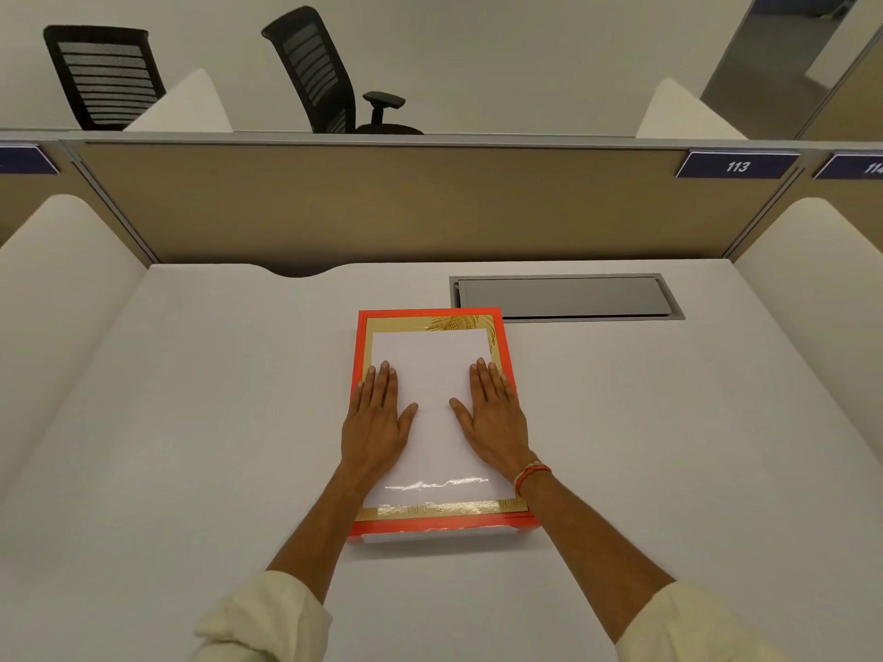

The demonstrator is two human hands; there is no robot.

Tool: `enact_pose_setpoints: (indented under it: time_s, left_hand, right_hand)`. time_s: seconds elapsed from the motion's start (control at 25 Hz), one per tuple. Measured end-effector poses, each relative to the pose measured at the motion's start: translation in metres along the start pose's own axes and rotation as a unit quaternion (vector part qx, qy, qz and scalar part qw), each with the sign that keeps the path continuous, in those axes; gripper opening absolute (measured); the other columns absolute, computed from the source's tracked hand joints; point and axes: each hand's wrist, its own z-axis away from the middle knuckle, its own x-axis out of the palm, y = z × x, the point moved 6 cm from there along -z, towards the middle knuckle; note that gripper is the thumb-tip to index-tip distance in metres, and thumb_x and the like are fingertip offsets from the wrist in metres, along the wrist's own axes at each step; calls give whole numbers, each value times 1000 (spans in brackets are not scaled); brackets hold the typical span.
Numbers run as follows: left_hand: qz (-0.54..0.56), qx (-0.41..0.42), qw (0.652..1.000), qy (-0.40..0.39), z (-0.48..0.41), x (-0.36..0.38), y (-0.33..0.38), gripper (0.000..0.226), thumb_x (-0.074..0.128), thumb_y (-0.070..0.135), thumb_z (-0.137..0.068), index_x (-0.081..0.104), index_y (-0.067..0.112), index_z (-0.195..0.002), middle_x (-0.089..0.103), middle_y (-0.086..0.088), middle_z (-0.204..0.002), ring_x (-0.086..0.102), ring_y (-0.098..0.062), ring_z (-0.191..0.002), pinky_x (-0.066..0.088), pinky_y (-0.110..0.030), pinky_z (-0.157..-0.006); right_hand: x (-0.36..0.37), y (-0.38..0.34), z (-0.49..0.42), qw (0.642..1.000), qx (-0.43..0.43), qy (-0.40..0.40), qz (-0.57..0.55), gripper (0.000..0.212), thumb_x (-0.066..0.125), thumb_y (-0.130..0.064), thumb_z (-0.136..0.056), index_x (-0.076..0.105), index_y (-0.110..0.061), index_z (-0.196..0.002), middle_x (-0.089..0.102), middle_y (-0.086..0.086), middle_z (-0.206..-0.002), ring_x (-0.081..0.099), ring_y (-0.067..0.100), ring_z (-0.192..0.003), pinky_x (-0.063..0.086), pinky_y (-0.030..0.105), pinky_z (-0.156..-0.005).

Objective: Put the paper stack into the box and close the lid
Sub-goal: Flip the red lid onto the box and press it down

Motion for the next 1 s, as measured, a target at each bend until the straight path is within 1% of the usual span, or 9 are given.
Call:
enact_pose_setpoints:
  time_s: [0.2, 0.32, 0.4, 0.56, 0.68, 0.84, 1.0]
  left_hand:
    - [-13, 1, 1000, -2, 0, 6, -1, 101, -26, 70, -76, -5, 13, -156, -6, -5, -166, -7, -20, -154, 0, -37, -126]
    - [-14, 0, 1000, 1, 0, 8, -1, 98, -23, 69, -79, -2, 12, -156, -3, -5, -166, -5, -21, -154, 2, -37, -126]
    - [-21, -1, 1000, 2, 0, 8, -1, 94, -18, 68, -82, -1, 13, -157, -2, -4, -166, -3, -21, -154, 2, -37, -126]
    - [-35, -5, 999, 6, 0, 8, -2, 84, -2, 62, -90, 1, 13, -157, 0, -4, -167, -2, -20, -154, 2, -37, -126]
    - [-44, -7, 999, 8, 1, 9, -2, 81, 4, 61, -92, 1, 12, -157, 0, -4, -167, -2, -20, -154, 3, -36, -126]
    - [-51, -6, 999, 3, 1, 10, -1, 82, 0, 61, -91, -2, 13, -157, -3, -4, -167, -4, -19, -154, 3, -37, -127]
    - [-26, -10, 1000, 9, 2, 5, 0, 92, -15, 67, -84, -1, 12, -156, -2, -5, -166, -4, -20, -154, 2, -37, -126]
  right_hand:
    - [5, 2, 0, 1000, 6, -3, 10, 77, 21, -57, -98, -5, -12, -155, -4, 5, -165, -5, 19, -152, 4, 35, -126]
    - [6, 2, 0, 1000, 5, 1, 20, 77, 19, -58, -98, -5, -12, -155, -4, 5, -165, -5, 19, -152, 5, 35, -126]
    - [7, 1, 0, 1000, 5, 4, 23, 77, 19, -58, -98, -5, -12, -155, -4, 5, -165, -5, 19, -152, 4, 35, -126]
    - [7, 1, 2, 1000, 4, 12, 21, 76, 21, -57, -98, -2, -11, -155, -1, 5, -164, -3, 19, -152, 4, 34, -126]
    - [6, 0, 2, 1000, 2, 19, 10, 76, 24, -56, -99, 1, -10, -155, 1, 6, -164, -1, 20, -152, 4, 35, -126]
    - [6, 1, 2, 1000, 1, 11, 7, 76, 24, -56, -99, -1, -11, -155, -1, 5, -164, -3, 19, -152, 4, 35, -126]
    - [1, 0, 3, 1000, 6, 6, -9, 75, 23, -56, -99, -2, -12, -155, -2, 4, -164, -4, 19, -152, 1, 33, -125]
